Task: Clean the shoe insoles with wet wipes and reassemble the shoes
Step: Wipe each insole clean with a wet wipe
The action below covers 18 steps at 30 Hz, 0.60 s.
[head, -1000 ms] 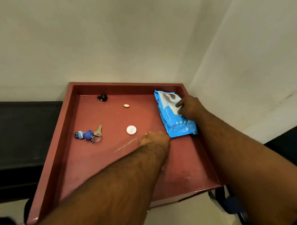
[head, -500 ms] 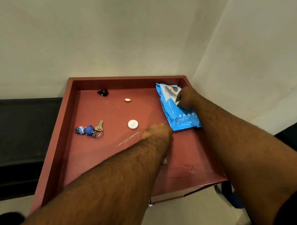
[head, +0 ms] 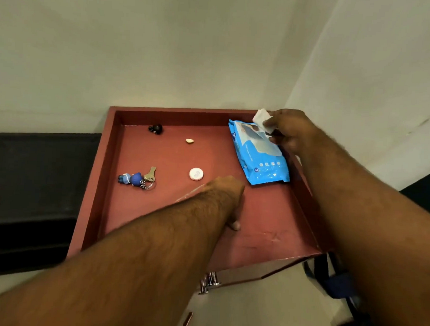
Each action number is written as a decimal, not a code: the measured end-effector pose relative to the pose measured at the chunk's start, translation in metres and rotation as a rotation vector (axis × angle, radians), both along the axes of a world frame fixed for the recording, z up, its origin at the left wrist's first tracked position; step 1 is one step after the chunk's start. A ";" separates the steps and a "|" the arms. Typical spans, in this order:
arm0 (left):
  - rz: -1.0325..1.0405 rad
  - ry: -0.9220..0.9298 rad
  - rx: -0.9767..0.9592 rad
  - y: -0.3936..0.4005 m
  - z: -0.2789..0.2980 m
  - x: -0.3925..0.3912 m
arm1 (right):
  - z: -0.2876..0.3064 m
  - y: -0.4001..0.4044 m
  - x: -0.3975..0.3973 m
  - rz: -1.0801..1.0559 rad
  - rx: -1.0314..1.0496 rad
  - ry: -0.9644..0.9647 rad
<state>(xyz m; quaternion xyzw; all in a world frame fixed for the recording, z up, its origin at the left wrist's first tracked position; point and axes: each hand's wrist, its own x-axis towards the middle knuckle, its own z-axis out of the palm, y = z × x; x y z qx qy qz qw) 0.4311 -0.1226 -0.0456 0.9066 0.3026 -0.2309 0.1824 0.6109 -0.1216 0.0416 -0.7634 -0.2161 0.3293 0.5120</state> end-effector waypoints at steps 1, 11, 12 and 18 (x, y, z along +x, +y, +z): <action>0.017 -0.013 -0.009 -0.001 0.003 -0.006 | 0.003 -0.004 -0.017 0.038 0.060 0.105; 0.459 -0.299 0.248 -0.012 0.064 -0.248 | 0.024 -0.037 -0.263 0.441 0.252 0.589; 0.514 -0.312 0.288 -0.021 0.066 -0.285 | 0.024 -0.043 -0.292 0.500 0.240 0.615; 0.902 -0.246 0.254 -0.095 0.051 -0.467 | 0.002 -0.085 -0.460 0.801 0.077 0.621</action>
